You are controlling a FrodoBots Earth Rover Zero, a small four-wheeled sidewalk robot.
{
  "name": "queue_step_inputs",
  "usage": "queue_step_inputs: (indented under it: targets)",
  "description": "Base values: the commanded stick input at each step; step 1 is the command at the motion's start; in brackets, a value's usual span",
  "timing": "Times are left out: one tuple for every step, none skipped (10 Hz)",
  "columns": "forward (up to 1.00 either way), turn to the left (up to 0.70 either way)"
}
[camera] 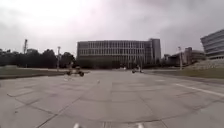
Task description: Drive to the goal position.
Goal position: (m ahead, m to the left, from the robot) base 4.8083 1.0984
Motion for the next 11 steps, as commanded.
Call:
queue_step_inputs:
  targets:
    - [0.50, 0.00]
    - [0.50, 0.00]
    - [0.50, 0.00]
    - [0.50, 0.00]
    - [0.50, 0.00]
    - [0.50, 0.00]
    - [0.50, 0.00]
    - [0.50, 0.00]
    - [0.50, 0.00]
    - [0.50, 0.00]
    - [0.50, 0.00]
